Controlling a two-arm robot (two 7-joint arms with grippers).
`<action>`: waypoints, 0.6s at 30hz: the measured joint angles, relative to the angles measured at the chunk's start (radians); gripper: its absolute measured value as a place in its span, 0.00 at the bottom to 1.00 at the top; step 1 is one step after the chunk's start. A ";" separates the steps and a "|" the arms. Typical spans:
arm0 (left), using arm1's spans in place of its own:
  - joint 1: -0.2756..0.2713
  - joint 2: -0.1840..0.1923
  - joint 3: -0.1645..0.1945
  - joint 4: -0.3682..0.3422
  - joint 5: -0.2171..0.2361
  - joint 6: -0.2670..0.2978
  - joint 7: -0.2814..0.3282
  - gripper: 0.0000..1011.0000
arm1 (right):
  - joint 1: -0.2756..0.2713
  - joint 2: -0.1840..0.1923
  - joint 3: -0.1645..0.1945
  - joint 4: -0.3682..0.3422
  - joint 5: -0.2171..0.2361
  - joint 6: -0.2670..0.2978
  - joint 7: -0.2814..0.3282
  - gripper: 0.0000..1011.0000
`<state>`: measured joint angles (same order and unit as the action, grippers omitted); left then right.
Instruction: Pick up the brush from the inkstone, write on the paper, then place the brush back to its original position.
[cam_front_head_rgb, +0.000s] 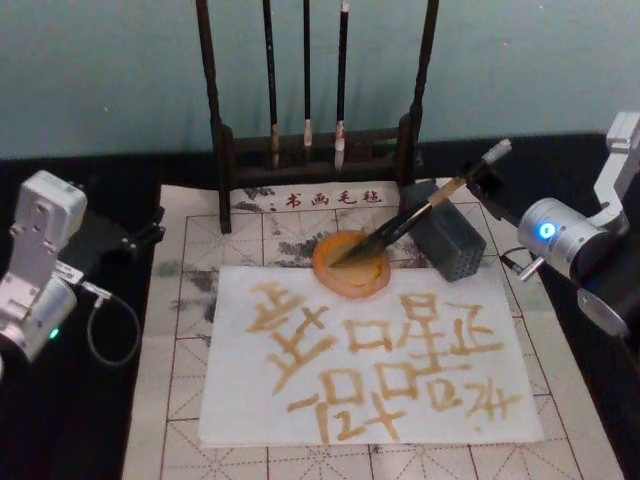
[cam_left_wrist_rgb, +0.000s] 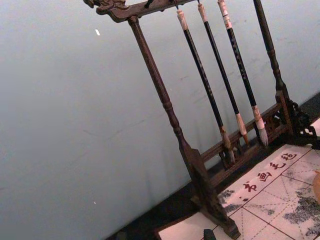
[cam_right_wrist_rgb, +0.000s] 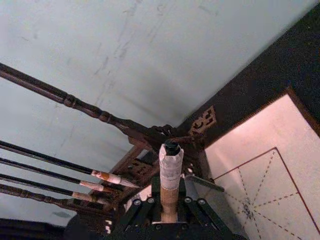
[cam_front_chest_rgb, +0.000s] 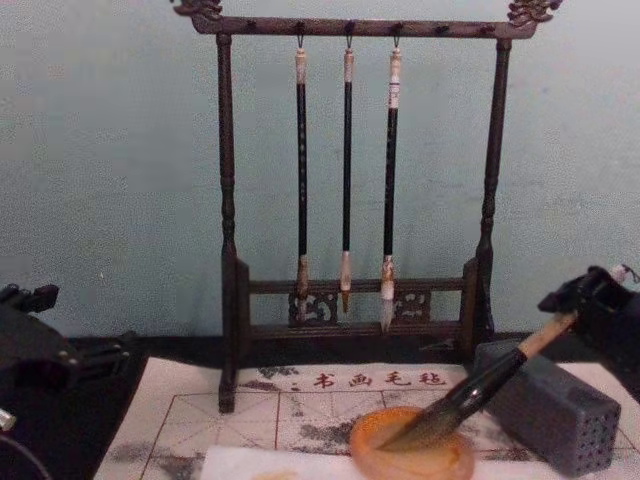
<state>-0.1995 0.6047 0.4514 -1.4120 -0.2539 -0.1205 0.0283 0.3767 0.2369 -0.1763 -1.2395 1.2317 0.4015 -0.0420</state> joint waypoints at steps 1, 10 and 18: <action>0.000 0.000 0.000 0.000 0.000 0.000 0.000 0.99 | 0.001 0.002 -0.002 -0.002 0.003 -0.006 0.004 0.18; 0.000 0.000 0.000 0.000 0.000 0.000 0.000 0.99 | 0.005 0.026 -0.025 -0.028 0.005 -0.050 0.051 0.18; 0.000 0.000 0.000 0.000 0.000 0.000 0.000 0.99 | -0.012 0.081 -0.074 -0.080 -0.055 -0.131 0.147 0.18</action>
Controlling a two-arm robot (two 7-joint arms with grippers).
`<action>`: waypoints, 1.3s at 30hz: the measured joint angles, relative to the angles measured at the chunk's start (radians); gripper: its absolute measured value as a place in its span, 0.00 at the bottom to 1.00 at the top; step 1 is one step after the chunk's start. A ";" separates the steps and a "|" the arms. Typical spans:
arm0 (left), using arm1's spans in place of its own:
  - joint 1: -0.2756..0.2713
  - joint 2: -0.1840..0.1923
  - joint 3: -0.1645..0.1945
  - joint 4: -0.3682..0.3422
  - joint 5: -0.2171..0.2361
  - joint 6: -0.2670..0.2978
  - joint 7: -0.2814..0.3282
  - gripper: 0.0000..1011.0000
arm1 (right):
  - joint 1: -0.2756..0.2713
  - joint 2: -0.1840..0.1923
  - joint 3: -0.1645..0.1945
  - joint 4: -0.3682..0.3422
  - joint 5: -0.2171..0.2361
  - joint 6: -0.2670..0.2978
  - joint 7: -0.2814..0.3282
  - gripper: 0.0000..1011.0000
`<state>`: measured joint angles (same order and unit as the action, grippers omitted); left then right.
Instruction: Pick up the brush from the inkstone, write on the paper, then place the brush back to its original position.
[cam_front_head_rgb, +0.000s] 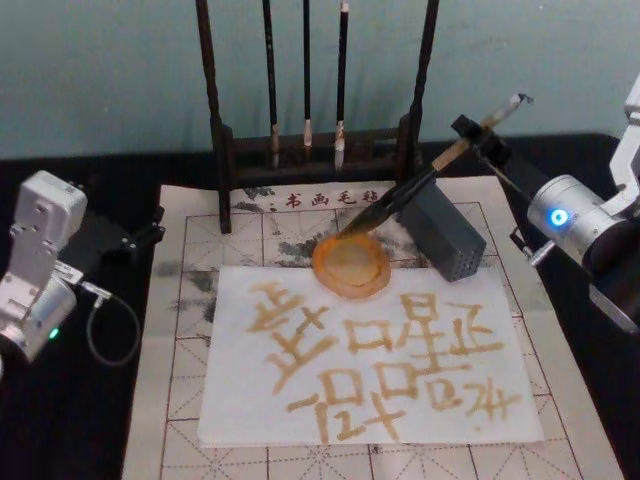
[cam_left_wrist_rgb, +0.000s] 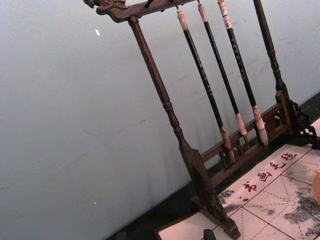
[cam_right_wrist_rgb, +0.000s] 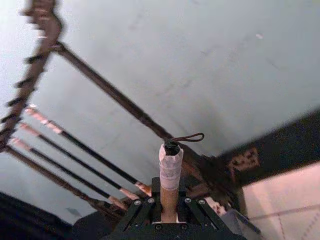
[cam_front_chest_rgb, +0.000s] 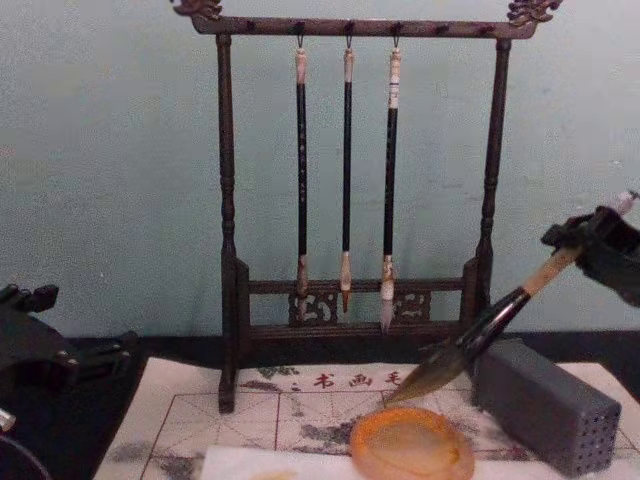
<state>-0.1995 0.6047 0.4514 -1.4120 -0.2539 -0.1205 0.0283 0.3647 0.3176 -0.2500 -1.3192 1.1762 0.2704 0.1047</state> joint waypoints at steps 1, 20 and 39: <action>0.000 0.000 0.000 0.000 0.000 0.000 0.000 0.99 | -0.002 0.005 -0.004 -0.005 -0.005 -0.008 0.009 0.18; 0.000 0.000 0.000 0.000 0.000 0.000 0.000 0.99 | -0.114 0.177 -0.068 -0.177 -0.177 -0.231 0.250 0.18; 0.000 0.000 0.000 0.000 0.000 0.000 0.000 0.99 | -0.308 0.318 0.007 -0.327 -0.248 -0.340 0.403 0.18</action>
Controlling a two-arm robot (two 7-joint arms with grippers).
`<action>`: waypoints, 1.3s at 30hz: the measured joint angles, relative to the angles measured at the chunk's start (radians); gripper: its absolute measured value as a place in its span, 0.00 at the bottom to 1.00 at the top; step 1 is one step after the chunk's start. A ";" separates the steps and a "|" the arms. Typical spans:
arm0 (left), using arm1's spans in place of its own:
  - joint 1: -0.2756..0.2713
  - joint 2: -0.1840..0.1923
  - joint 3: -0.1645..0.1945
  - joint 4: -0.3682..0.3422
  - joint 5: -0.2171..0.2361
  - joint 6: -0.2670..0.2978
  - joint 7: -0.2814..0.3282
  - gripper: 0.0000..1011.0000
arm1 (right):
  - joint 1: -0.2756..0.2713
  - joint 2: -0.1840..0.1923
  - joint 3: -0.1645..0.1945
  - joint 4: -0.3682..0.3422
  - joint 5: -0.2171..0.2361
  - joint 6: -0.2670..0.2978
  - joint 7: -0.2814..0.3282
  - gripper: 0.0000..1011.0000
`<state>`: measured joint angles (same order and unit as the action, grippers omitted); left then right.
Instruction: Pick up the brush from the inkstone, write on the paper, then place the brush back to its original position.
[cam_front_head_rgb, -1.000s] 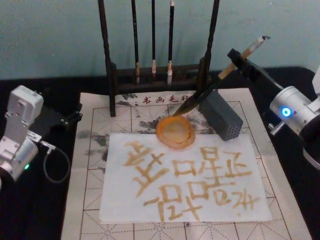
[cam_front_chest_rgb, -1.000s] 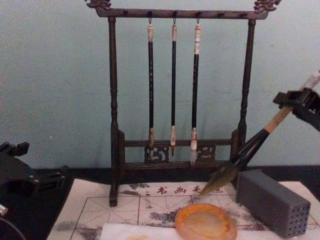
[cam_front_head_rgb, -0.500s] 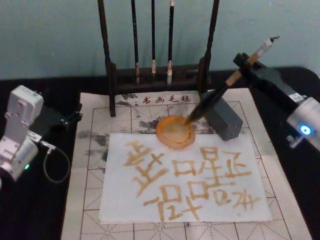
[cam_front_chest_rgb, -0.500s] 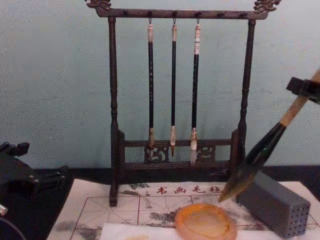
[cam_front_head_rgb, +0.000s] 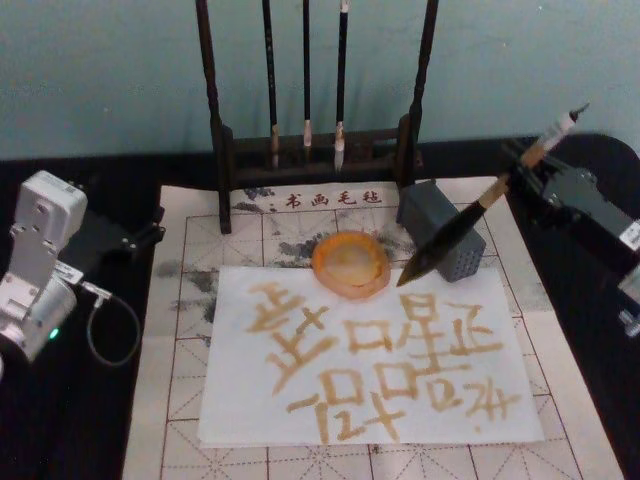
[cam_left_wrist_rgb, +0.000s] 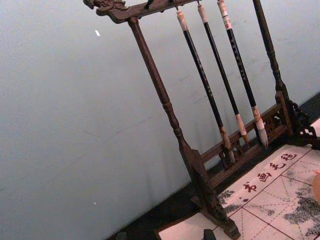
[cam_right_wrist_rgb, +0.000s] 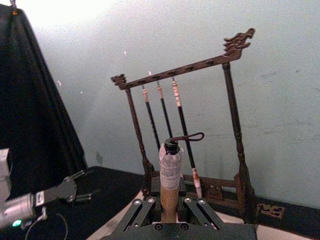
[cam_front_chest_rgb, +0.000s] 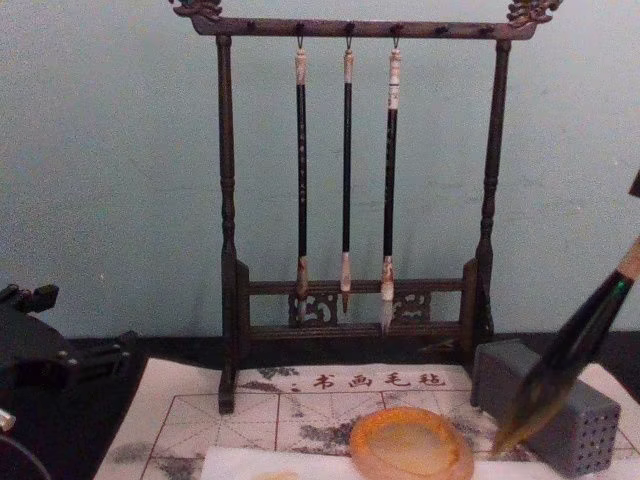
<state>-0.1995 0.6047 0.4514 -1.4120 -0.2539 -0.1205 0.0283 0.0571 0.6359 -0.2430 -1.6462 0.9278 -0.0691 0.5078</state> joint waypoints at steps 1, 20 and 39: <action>0.000 0.000 0.000 0.000 0.000 0.000 0.000 0.99 | -0.014 0.005 0.004 -0.008 -0.007 -0.008 0.006 0.18; 0.000 0.000 0.000 0.000 0.000 0.000 0.000 0.99 | -0.095 0.023 0.021 -0.056 -0.073 -0.051 0.074 0.18; 0.000 0.000 0.000 0.000 0.000 0.000 0.000 0.99 | -0.079 0.008 -0.009 -0.053 -0.103 -0.061 0.118 0.18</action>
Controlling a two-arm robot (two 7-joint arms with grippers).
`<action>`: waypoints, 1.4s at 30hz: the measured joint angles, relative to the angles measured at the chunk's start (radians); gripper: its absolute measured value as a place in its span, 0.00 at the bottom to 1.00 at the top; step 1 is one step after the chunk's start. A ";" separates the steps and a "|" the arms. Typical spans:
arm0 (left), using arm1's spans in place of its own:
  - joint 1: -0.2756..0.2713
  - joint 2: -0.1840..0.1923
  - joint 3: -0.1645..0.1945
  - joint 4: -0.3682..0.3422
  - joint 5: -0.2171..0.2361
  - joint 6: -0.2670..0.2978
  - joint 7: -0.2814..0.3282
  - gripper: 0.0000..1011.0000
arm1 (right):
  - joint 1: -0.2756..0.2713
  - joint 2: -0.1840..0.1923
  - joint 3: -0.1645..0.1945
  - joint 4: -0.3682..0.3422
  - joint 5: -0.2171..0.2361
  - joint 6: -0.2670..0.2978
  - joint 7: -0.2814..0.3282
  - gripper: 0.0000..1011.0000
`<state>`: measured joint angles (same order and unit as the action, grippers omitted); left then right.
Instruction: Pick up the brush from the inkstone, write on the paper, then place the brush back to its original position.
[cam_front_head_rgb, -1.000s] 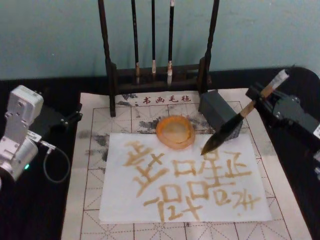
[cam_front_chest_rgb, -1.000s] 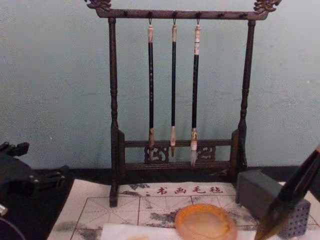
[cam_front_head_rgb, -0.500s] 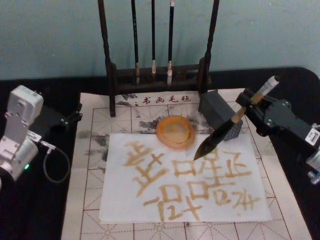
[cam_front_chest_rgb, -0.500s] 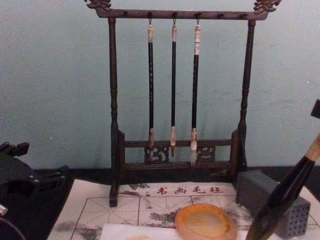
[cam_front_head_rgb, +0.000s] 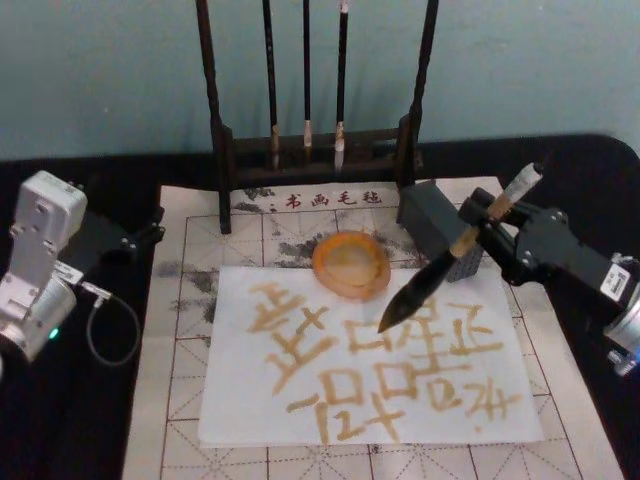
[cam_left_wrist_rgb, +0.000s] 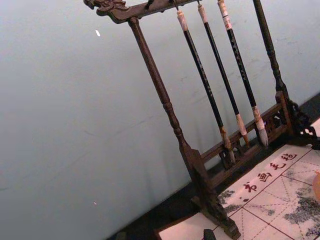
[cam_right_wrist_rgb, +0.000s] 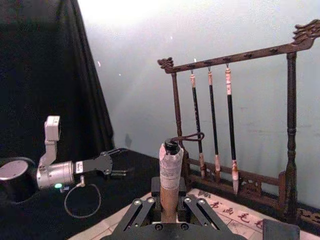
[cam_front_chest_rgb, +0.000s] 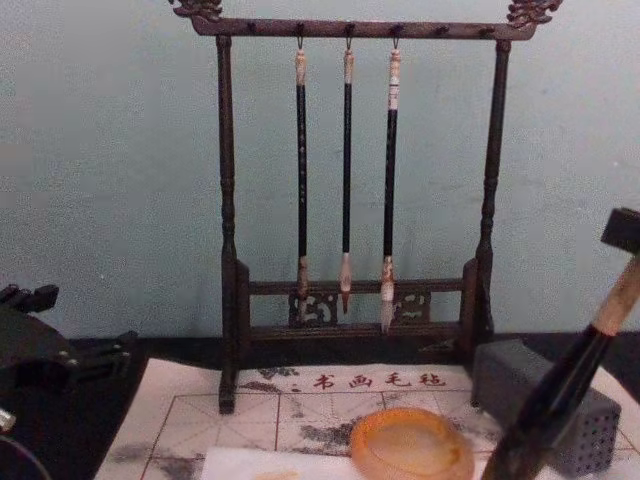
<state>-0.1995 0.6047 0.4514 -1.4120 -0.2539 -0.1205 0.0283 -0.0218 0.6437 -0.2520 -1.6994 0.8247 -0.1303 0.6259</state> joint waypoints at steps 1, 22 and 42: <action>0.000 0.000 0.000 0.000 0.000 0.000 0.000 0.99 | -0.003 0.002 0.001 -0.001 0.000 0.000 0.002 0.18; 0.000 0.000 0.000 0.000 0.000 0.000 0.000 0.99 | -0.101 0.067 0.055 -0.048 -0.018 -0.044 0.038 0.18; 0.000 0.000 0.000 0.000 0.000 0.000 0.000 0.99 | -0.100 0.068 0.052 -0.048 -0.015 -0.042 0.038 0.18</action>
<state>-0.1995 0.6047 0.4514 -1.4120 -0.2539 -0.1205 0.0283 -0.1215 0.7116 -0.1999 -1.7474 0.8094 -0.1722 0.6636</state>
